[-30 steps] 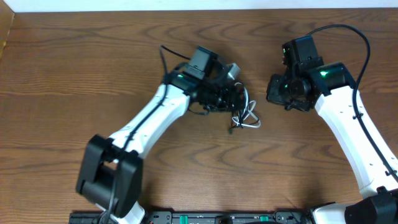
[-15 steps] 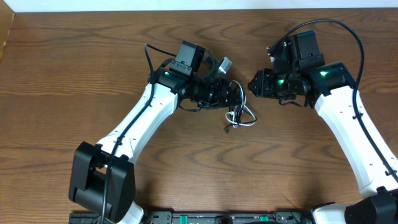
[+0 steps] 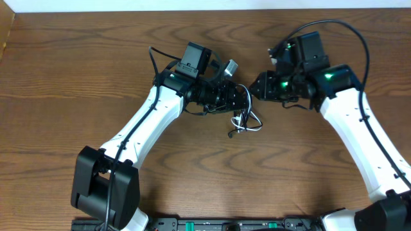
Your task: Untangle cables
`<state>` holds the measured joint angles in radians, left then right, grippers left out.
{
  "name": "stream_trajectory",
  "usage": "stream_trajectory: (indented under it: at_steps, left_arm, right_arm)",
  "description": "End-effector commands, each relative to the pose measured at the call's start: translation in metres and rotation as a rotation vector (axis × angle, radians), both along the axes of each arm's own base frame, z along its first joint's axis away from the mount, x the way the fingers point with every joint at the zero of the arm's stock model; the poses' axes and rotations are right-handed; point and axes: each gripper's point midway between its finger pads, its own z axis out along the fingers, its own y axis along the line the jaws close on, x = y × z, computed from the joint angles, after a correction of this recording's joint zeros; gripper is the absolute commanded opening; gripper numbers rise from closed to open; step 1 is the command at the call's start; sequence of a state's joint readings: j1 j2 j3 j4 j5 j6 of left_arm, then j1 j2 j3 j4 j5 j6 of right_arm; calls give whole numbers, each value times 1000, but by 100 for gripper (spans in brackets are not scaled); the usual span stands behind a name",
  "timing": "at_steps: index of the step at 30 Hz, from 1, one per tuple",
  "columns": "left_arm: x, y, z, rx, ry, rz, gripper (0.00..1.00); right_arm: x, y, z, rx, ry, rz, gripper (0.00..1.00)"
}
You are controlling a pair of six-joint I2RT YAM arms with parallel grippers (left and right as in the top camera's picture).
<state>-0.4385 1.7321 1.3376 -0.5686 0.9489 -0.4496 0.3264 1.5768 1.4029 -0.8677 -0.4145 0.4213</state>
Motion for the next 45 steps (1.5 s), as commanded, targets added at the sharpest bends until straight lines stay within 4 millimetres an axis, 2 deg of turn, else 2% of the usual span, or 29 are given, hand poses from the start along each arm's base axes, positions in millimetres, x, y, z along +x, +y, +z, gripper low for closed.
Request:
stream_trajectory:
  at_steps: [1, 4, 9, 14, 16, 20, 23, 27, 33, 37, 40, 45]
  left_arm:
    - [1, 0, 9, -9, -14, 6, 7]
    - [1, 0, 9, -9, -14, 7, 7]
    - [1, 0, 9, -9, -14, 6, 8]
    - [4, 1, 7, 7, -19, 18, 8]
    - [4, 2, 6, 11, -21, 22, 7]
    - [6, 3, 5, 19, -24, 28, 7]
    - [14, 9, -2, 70, -28, 82, 8]
    - [38, 21, -12, 159, -29, 239, 8]
    - [52, 35, -22, 249, -28, 361, 8]
    - [55, 52, -34, 343, -32, 413, 7]
    - [53, 67, -44, 430, -21, 448, 7]
    - [44, 108, -63, 631, 7, 516, 7]
  right_arm:
    - [-2, 14, -3, 15, -1, 31, 39]
    - [0, 20, -1, 13, -25, 43, 39]
    - [1, 21, -13, -38, -14, 34, 36]
    - [5, 22, -34, -98, 9, 28, 25]
    - [7, 19, -40, -118, 16, 19, 17]
    - [13, 4, -46, -184, 16, -52, 5]
    - [18, -4, -46, -190, 27, -113, 1]
    - [19, -12, -48, -182, 65, -188, 1]
    - [7, -54, -61, -373, 119, -326, 1]
    - [4, -84, -62, -461, 136, -381, 1]
    - [6, -103, -58, -475, 148, -397, 1]
    - [13, -139, -37, -443, 155, -427, 1]
